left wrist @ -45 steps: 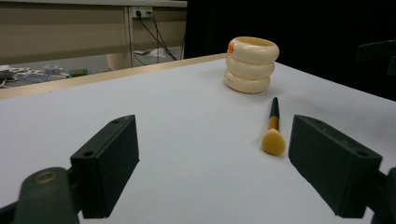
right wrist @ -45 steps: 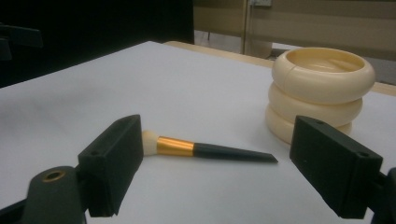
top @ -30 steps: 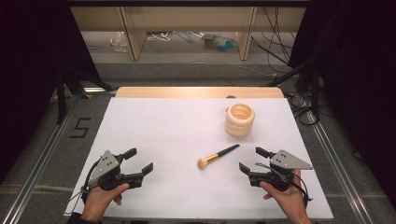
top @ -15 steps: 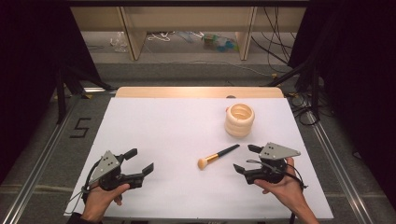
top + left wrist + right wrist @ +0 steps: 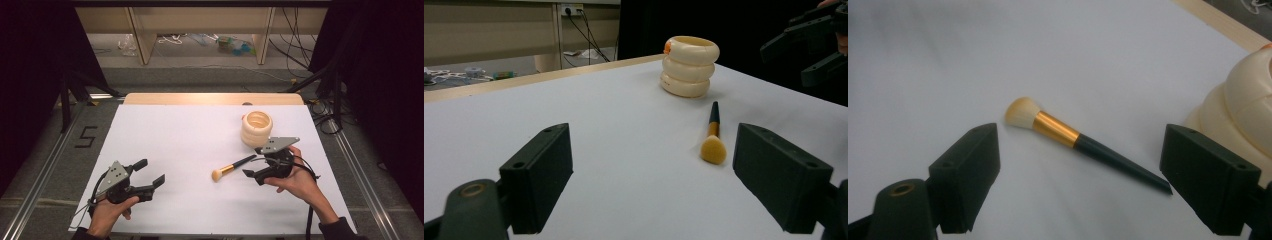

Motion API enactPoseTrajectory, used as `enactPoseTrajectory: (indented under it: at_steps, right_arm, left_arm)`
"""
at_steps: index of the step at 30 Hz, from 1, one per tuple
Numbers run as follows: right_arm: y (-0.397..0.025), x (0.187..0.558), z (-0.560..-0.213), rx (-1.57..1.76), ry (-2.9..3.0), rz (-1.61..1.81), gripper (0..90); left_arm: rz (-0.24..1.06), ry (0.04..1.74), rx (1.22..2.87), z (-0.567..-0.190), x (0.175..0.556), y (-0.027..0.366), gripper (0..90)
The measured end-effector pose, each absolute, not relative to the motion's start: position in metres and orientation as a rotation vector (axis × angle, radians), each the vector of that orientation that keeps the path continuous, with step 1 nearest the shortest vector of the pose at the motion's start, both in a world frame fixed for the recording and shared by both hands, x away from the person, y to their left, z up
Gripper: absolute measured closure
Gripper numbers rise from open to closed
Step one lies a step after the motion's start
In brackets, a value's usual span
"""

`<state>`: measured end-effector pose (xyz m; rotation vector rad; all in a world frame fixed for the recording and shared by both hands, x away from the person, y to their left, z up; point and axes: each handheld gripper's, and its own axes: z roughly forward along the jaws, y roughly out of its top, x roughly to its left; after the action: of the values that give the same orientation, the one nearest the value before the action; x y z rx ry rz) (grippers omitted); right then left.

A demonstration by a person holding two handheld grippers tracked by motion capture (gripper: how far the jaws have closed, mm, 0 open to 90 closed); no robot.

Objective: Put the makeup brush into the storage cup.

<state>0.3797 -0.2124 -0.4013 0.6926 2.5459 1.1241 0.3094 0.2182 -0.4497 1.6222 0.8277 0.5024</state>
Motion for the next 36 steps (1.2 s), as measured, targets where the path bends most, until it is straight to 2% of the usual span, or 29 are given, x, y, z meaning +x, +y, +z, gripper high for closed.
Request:
enactPoseTrajectory:
  at_steps: [13, 36]
  right_arm:
    - [-0.183, 0.411, -0.402, 0.582, 2.699, 0.931, 19.7]
    - [-0.153, 0.449, -0.439, 0.449, 2.899, 0.616, 26.8]
  left_arm:
    - [0.505, 0.834, 1.629, -0.449, 0.309, 0.219, 16.2]
    - [0.502, 0.833, 1.629, -0.45, 0.309, 0.218, 16.2]
